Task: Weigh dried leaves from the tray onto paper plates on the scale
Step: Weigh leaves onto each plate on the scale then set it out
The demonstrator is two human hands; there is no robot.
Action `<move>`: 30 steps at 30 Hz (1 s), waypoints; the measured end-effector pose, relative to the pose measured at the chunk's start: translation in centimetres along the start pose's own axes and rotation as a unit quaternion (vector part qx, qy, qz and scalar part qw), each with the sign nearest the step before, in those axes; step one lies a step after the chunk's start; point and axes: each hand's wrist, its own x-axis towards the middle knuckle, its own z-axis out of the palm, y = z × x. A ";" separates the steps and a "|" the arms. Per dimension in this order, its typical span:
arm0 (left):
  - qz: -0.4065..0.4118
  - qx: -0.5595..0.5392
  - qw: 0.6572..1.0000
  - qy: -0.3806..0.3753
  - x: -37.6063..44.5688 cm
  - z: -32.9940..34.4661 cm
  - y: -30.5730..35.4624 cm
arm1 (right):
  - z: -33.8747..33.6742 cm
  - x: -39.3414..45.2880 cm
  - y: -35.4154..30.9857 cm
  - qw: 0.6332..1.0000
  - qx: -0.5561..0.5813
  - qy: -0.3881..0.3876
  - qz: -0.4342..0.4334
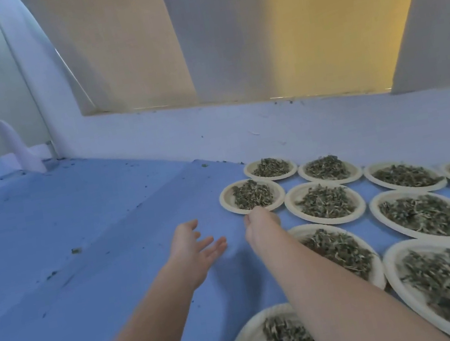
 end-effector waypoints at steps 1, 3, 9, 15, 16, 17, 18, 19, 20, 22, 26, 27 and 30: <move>0.002 0.002 1.000 0.000 -0.5 0.1 -0.1 | -0.1 -1.2 -0.1 1.000 0.015 0.008 0.013; 0.012 0.006 1.000 -0.018 -2.5 0.6 -0.2 | -0.7 -3.7 -0.2 1.000 0.003 -0.023 0.015; 0.078 0.050 0.995 -0.040 -12.0 2.0 -0.7 | -4.1 -12.1 -2.2 0.993 -0.026 -0.114 0.025; 0.113 0.152 0.981 -0.037 -25.9 3.2 -7.0 | -14.8 -22.8 -5.7 0.948 -0.201 -0.242 -0.043; 0.115 0.171 0.977 -0.054 -28.2 3.8 -8.8 | -17.3 -24.4 -6.7 0.935 -0.247 -0.240 -0.080; 0.115 0.195 0.971 -0.080 -30.4 4.4 -10.7 | -19.9 -26.0 -8.0 0.914 -0.303 -0.228 -0.144; 0.118 0.223 0.962 -0.104 -32.4 5.1 -12.7 | -22.7 -27.4 -9.4 0.878 -0.369 -0.210 -0.222; 0.123 0.256 0.951 -0.121 -34.2 5.9 -14.7 | -25.6 -28.9 -10.9 0.827 -0.436 -0.193 -0.298; 0.135 0.293 0.938 -0.128 -35.8 6.8 -16.5 | -28.4 -30.3 -12.5 0.771 -0.491 -0.179 -0.364; 0.162 0.345 0.912 -0.150 -38.7 9.0 -20.3 | -34.2 -32.9 -15.8 0.664 -0.579 -0.152 -0.448; 0.198 0.402 0.856 -0.257 -43.9 14.3 -27.6 | -44.1 -37.1 -22.5 0.523 -0.711 -0.068 -0.465; 0.212 0.417 0.838 -0.281 -45.2 15.8 -29.4 | -46.3 -38.1 -24.1 0.495 -0.736 -0.043 -0.460; 0.298 0.476 0.769 -0.304 -49.1 20.1 -34.4 | -52.2 -40.3 -28.4 0.426 -0.796 0.048 -0.427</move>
